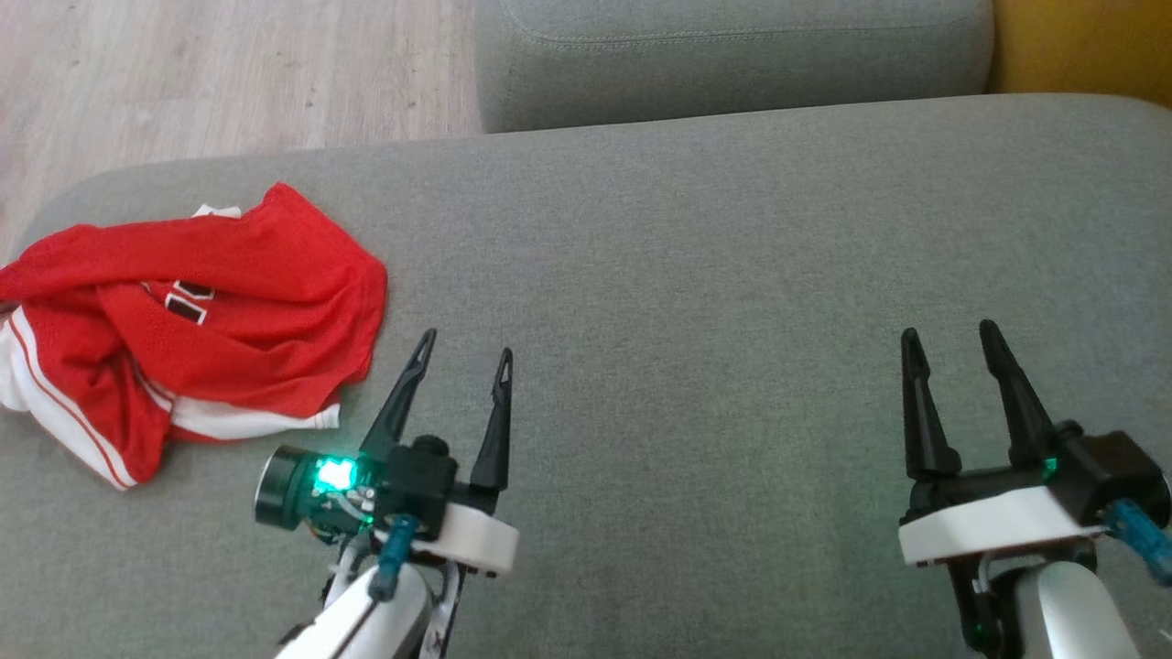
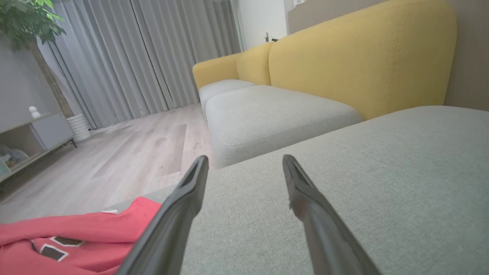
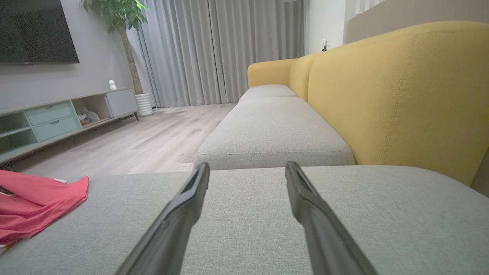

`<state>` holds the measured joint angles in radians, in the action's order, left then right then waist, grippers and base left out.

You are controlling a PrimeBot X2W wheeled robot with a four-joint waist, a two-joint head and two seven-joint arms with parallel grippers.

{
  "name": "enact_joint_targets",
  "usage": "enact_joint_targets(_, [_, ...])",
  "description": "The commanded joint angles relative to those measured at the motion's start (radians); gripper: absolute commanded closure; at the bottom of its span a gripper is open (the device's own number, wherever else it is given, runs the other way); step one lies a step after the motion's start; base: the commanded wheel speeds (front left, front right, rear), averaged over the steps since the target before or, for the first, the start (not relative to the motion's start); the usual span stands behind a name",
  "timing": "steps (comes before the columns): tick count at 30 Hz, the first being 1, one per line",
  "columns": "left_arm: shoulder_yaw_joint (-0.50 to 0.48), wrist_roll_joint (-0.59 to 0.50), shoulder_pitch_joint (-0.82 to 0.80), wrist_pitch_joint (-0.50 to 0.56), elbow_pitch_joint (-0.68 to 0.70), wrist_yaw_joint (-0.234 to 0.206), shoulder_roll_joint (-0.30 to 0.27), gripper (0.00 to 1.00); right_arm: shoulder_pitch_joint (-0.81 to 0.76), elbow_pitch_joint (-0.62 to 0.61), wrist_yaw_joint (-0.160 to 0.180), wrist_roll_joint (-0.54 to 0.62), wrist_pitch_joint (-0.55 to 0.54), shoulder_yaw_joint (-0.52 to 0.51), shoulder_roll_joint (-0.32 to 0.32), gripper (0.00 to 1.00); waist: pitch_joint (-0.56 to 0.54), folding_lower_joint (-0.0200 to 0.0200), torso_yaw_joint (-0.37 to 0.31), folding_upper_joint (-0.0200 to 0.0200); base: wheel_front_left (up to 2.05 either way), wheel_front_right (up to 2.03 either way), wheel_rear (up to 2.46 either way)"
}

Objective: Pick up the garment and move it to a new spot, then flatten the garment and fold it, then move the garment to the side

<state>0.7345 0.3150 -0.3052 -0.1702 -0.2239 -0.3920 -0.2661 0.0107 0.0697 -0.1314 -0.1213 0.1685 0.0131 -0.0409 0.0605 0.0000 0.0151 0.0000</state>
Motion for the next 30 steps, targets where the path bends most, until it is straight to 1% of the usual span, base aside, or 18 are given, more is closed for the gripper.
enact_joint_targets(1, [-0.003,-0.037,-0.068,-0.016,0.023,-0.021,-0.026,0.0,0.047,-0.045,0.001,0.046,0.017,0.023,-0.008,0.0,0.0,0.0,0.002,0.0,0.0,0.0,0.0])
enact_joint_targets(4, [0.027,-0.063,-0.081,-0.024,0.014,-0.041,-0.033,0.0,0.047,-0.048,0.001,0.096,0.026,0.029,-0.008,0.0,0.001,0.0,0.005,0.0,0.0,0.0,0.0])
enact_joint_targets(8, [0.033,-0.053,-0.08,-0.036,0.026,-0.065,-0.029,0.0,0.048,-0.058,0.001,0.145,0.038,0.037,-0.008,0.0,0.003,0.0,0.007,0.0,0.0,0.0,0.0])
enact_joint_targets(11, [-0.01,-0.003,-0.056,-0.045,0.065,-0.069,-0.015,0.0,0.048,-0.067,0.001,0.136,0.046,0.036,-0.008,0.0,0.006,0.0,0.008,0.0,0.0,0.0,0.0])
enact_joint_targets(12, [-0.01,-0.003,-0.056,-0.045,0.065,-0.069,-0.015,0.0,0.048,-0.067,0.001,0.136,0.046,0.036,-0.008,0.0,0.006,0.0,0.008,0.0,0.0,0.0,0.0])
enact_joint_targets(15, [-0.078,0.044,-0.016,-0.054,0.1,-0.051,0.005,0.0,0.039,-0.067,0.001,0.099,0.055,0.028,-0.009,0.0,0.006,0.0,0.009,0.0,0.0,0.0,0.0])
enact_joint_targets(16, [-0.104,0.056,0.0,-0.057,0.108,-0.04,0.014,0.0,0.035,-0.066,0.001,0.088,0.058,0.026,-0.009,0.0,0.005,0.0,0.01,0.0,0.0,0.0,0.0])
enact_joint_targets(18, [-0.149,0.067,0.03,-0.063,0.117,-0.002,0.031,0.0,0.026,-0.058,0.001,0.067,0.064,0.024,-0.009,0.0,0.003,0.0,0.011,0.0,0.0,0.0,0.0])
enact_joint_targets(21, [-0.216,0.079,0.074,-0.071,0.113,0.071,0.069,0.0,0.012,-0.038,0.001,0.059,0.073,0.023,-0.009,0.0,-0.001,0.0,0.013,0.0,0.0,0.0,0.0])
enact_joint_targets(24, [-0.265,0.061,0.11,-0.08,0.081,0.145,0.102,0.0,0.002,-0.01,0.001,0.06,0.082,0.029,-0.009,0.0,-0.007,0.0,0.016,0.0,0.0,0.0,0.0])
enact_joint_targets(26, [-0.291,0.037,0.126,-0.086,0.047,0.176,0.123,0.0,-0.003,0.008,0.001,0.062,0.088,0.032,-0.009,0.0,-0.011,0.0,0.018,0.0,0.0,0.0,0.0])
enact_joint_targets(28, [-0.316,0.011,0.134,-0.092,0.013,0.198,0.141,0.0,-0.004,0.021,0.001,0.076,0.093,0.035,-0.009,0.0,-0.012,0.0,0.019,0.0,0.0,0.0,0.0])
enact_joint_targets(29, [-0.34,-0.003,0.135,-0.092,-0.01,0.223,0.156,0.0,-0.003,0.034,0.001,0.068,0.093,0.036,-0.009,0.0,-0.014,0.0,0.02,0.0,0.0,0.0,0.0])
enact_joint_targets(30, [-0.351,-0.011,0.135,-0.092,-0.018,0.234,0.162,0.0,-0.002,0.039,0.001,0.063,0.093,0.035,-0.009,0.0,-0.015,0.0,0.021,0.0,0.0,0.0,0.0])
